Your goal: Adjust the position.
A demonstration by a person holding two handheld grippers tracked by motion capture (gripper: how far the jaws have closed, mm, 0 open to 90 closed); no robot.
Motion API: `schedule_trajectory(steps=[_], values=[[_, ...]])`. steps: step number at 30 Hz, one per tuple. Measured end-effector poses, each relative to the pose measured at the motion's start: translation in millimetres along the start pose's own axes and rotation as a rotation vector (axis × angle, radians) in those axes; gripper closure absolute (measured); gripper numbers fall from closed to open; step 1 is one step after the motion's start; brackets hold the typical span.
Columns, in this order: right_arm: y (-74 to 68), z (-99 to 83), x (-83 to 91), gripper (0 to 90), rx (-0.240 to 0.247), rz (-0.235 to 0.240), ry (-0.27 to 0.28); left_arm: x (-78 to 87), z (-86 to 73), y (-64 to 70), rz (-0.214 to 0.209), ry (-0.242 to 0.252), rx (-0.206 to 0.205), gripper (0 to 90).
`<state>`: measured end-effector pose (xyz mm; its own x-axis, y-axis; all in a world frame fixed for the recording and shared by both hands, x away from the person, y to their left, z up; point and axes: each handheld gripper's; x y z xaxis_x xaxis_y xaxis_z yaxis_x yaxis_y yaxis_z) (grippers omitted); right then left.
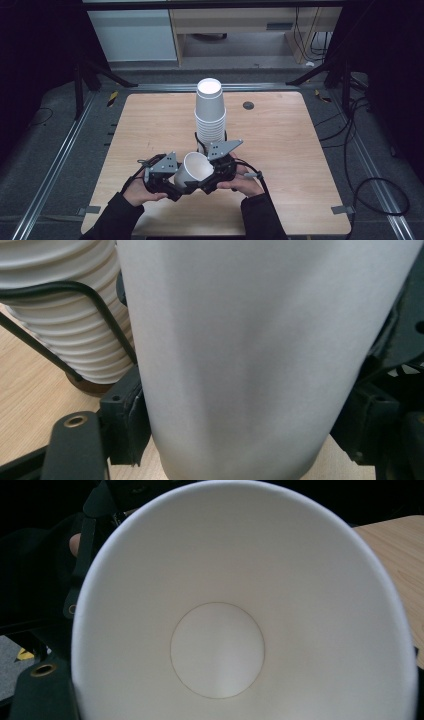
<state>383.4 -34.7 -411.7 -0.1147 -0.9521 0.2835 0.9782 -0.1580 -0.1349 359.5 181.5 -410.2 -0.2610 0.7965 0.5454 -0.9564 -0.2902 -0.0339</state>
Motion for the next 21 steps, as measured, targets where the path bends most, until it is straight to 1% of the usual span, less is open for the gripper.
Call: schedule_trajectory(steps=[4, 6, 11, 14, 15, 16, 17, 18, 19, 21], values=[[-0.7, 1.5, 1.0, 14.4, 0.003, 0.004, 0.002, 1.4, 0.9, 1.0, 0.000, 0.006, -0.003, 21.2], [-1.1, 2.7, 2.3, 14.4, 0.007, 0.004, 0.004, 2.2, 0.9, 1.0, 0.003, 0.001, -0.007, 20.4], [-0.9, 6.7, 11.6, 14.4, 0.010, -0.010, 0.021, 3.5, -0.5, 0.5, 0.000, -0.010, -0.002, 17.8], [-0.9, 8.7, 18.2, 14.3, 0.018, -0.033, 0.025, 3.8, -3.2, -0.2, 0.012, -0.034, -0.006, 16.8], [-0.5, 9.7, 21.6, 14.2, 0.017, -0.044, 0.038, 3.9, -4.4, -0.8, 0.016, -0.040, -0.007, 16.2], [-0.3, 10.4, 23.8, 14.3, 0.016, -0.046, 0.040, 3.9, -6.1, -1.9, 0.021, -0.047, -0.002, 16.1], [-0.3, 11.3, 26.5, 14.3, 0.022, -0.064, 0.044, 4.2, -7.6, -3.2, 0.029, -0.052, 0.005, 15.8], [0.0, 12.3, 29.1, 14.3, 0.021, -0.071, 0.040, 4.8, -9.0, -4.5, 0.037, -0.051, 0.014, 15.8], [0.3, 13.2, 31.6, 14.3, 0.026, -0.083, 0.036, 5.5, -10.2, -5.9, 0.037, -0.052, 0.022, 16.1], [0.6, 15.4, 37.0, 14.2, 0.027, -0.112, 0.026, 6.8, -12.0, -8.5, 0.054, -0.051, 0.033, 16.3]])
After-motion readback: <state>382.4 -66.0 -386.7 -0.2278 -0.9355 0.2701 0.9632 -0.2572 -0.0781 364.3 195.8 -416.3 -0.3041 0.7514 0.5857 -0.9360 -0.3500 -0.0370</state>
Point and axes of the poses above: each handheld gripper's, and its own axes: x roughly backward along the jaws, z roughly out of its top, y roughly to its right, and after that the axes turned 5 degrees about y, right-handed
